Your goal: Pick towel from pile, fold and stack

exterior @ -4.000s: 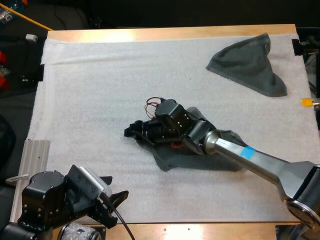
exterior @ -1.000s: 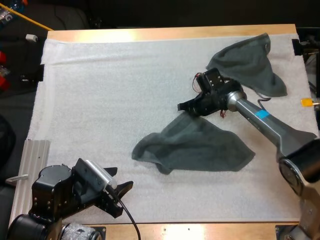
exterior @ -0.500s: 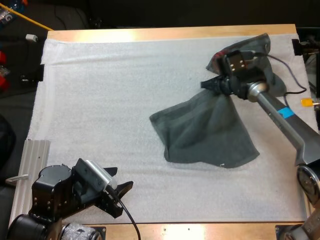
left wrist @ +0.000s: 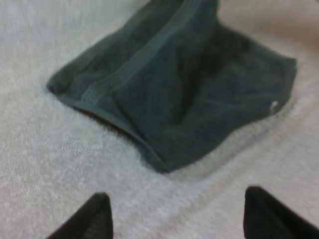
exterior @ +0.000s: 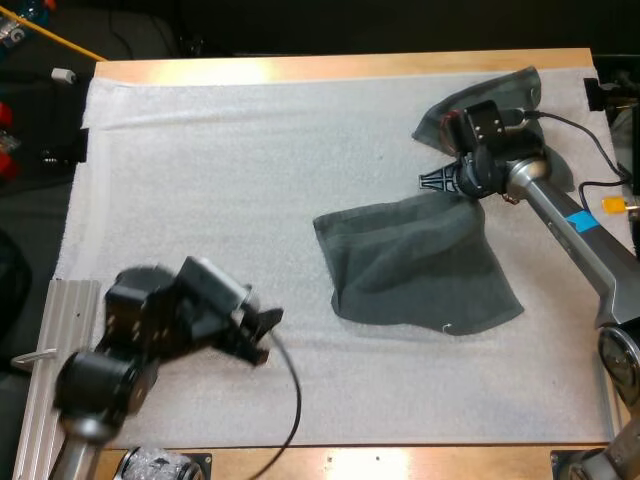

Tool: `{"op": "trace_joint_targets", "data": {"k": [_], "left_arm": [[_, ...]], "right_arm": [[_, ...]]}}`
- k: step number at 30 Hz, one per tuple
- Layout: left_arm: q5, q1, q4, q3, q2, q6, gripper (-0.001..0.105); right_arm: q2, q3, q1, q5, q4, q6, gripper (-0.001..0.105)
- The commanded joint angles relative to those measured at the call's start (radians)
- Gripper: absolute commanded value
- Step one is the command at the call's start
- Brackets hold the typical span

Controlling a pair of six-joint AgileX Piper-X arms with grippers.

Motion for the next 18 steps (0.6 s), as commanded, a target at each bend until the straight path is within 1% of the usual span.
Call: {"op": "trace_joint_targets", "data": {"k": [1,4,9,12,18], "left_arm": [[-0.011,-0.006,-0.065,0.003,0.058,-0.015,0.056],[-0.009,-0.006,-0.168,0.003,0.189,-0.026,0.056],[-0.009,-0.006,-0.285,-0.003,0.363,-0.053,0.056],[-0.009,-0.006,-0.305,-0.034,0.45,-0.057,0.056],[-0.009,-0.006,-0.319,-0.143,0.619,-0.057,0.056]], "right_arm": [[-0.011,-0.007,-0.004,-0.001,0.018,-0.018,0.0],[-0.011,-0.007,-0.004,-0.001,0.022,-0.034,0.0],[-0.011,-0.007,-0.004,-0.001,0.022,-0.043,0.0],[-0.011,-0.007,-0.004,-0.001,0.022,-0.045,0.0],[-0.011,-0.007,-0.004,-0.001,0.022,-0.045,0.0]]}}
